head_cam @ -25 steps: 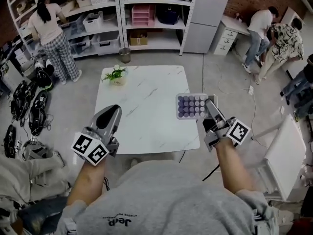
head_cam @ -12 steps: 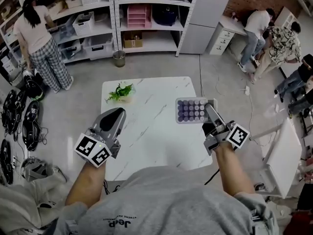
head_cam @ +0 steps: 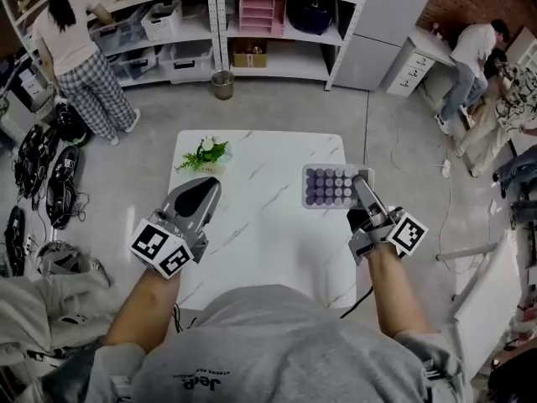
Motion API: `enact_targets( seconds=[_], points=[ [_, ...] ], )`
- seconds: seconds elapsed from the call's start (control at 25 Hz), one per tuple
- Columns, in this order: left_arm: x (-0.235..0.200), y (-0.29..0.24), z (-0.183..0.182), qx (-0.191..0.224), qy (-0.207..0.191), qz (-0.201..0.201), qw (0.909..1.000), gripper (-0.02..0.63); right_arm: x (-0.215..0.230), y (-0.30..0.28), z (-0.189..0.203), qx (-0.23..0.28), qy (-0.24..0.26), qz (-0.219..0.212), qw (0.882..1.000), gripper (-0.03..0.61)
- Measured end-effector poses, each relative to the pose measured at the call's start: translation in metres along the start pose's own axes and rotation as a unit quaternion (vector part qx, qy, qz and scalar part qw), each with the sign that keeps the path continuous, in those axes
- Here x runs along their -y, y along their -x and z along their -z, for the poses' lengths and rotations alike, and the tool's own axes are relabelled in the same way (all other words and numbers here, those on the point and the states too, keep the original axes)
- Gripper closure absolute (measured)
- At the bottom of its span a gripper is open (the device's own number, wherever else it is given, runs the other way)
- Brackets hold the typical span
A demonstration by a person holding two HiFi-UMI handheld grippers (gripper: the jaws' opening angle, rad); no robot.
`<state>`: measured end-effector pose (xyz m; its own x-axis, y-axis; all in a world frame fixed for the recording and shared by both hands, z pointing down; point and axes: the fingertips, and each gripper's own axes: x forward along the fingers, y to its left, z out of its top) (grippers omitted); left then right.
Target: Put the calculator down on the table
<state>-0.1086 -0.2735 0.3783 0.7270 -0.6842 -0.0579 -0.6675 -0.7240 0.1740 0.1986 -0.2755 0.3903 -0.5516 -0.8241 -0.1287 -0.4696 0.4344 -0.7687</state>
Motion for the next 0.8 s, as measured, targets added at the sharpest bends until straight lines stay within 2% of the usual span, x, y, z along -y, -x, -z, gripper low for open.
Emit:
enact_targets(
  seconds=[0.16, 0.32, 0.56, 0.68, 0.8],
  points=[
    [0.005, -0.03, 0.015, -0.002, -0.006, -0.041, 0.9991, 0.525, 0.049, -0.02, -0.01, -0.037, -0.006, -0.024, 0.999, 0.476],
    [-0.01, -0.037, 0.04, -0.015, 0.002, -0.057, 0.9983, 0.526, 0.076, -0.06, 0.008, -0.061, -0.004, -0.036, 0.997, 0.476],
    [-0.048, -0.069, 0.077, -0.032, -0.006, -0.017, 0.9993, 0.552, 0.109, -0.116, 0.027, -0.064, 0.012, -0.007, 0.998, 0.476],
    [-0.06, -0.093, 0.097, -0.047, -0.02, 0.013, 0.9986, 0.552, 0.144, -0.139, 0.037, -0.073, 0.013, 0.036, 0.997, 0.476],
    [-0.074, -0.112, 0.119, -0.051, -0.019, 0.025, 0.9982, 0.552, 0.185, -0.157, 0.054, -0.089, 0.01, 0.081, 0.993, 0.476]
  ],
)
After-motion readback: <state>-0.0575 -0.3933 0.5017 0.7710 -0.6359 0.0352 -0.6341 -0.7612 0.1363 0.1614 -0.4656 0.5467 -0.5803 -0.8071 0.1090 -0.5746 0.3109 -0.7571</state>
